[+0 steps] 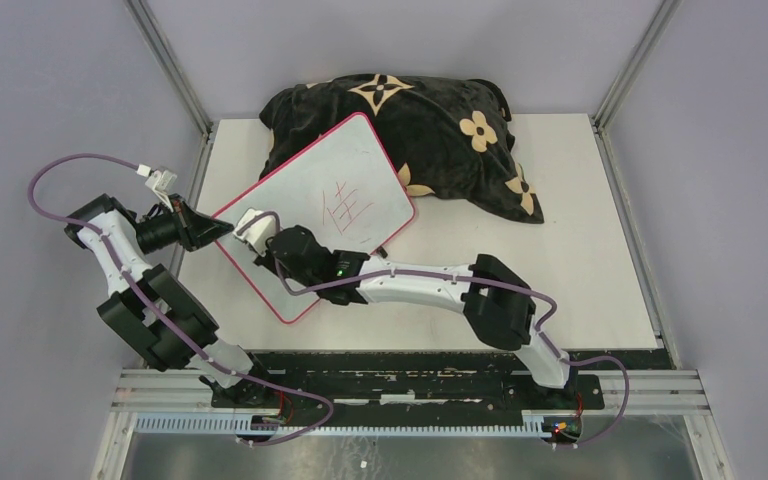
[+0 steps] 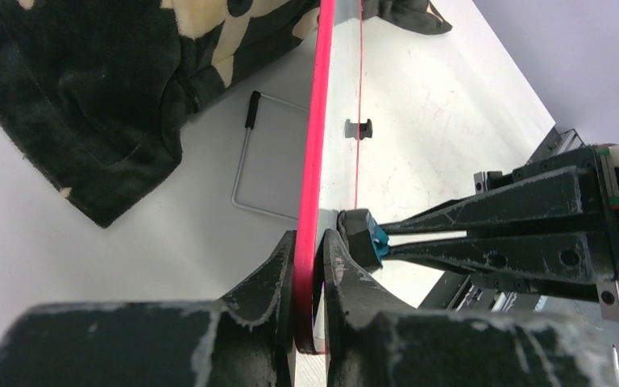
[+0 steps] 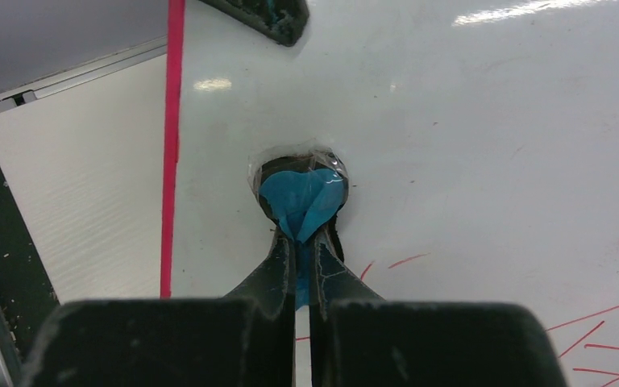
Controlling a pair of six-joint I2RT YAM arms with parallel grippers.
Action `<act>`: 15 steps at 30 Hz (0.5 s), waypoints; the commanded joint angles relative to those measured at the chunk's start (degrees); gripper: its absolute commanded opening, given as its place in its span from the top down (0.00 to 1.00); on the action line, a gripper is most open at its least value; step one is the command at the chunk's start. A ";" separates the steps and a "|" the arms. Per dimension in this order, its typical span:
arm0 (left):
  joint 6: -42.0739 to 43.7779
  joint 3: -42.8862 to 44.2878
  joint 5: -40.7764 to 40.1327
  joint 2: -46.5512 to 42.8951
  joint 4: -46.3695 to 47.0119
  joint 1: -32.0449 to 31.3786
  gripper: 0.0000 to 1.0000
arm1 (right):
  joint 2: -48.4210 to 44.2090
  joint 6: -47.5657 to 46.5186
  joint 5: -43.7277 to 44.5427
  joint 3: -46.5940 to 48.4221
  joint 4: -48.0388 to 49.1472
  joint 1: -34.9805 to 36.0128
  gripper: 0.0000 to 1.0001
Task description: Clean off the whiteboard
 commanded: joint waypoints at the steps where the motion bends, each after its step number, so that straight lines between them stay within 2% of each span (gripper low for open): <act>1: 8.04 -0.96 -7.38 -1.39 3.11 0.03 0.97 | -3.22 -0.51 3.62 -0.62 1.13 -6.08 1.00; 9: 8.06 -0.70 -7.34 -1.19 3.08 0.04 0.97 | -6.64 0.87 3.03 -2.00 -1.09 -15.56 1.00; 15: 8.02 -0.63 -7.14 -0.93 3.10 0.02 0.97 | -8.66 1.07 1.14 -6.54 0.40 -17.44 1.00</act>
